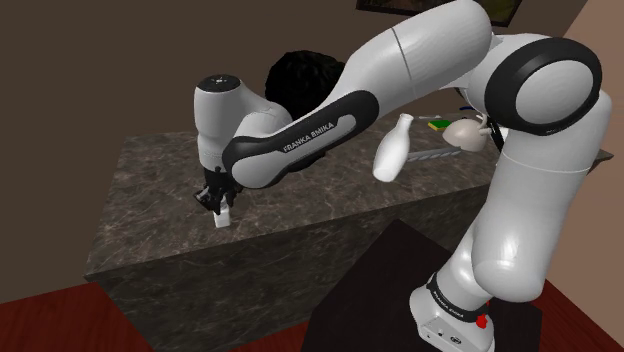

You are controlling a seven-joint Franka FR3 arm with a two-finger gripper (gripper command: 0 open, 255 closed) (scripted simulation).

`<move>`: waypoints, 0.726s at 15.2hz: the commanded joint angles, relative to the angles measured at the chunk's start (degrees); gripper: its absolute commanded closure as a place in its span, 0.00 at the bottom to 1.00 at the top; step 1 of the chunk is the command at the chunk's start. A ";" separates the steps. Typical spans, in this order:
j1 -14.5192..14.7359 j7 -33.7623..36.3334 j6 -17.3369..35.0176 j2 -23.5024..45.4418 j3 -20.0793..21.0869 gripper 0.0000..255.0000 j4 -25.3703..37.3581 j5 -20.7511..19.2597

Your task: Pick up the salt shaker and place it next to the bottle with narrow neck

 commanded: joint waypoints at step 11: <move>-0.39 -1.36 -3.90 -2.27 0.56 1.00 1.88 1.72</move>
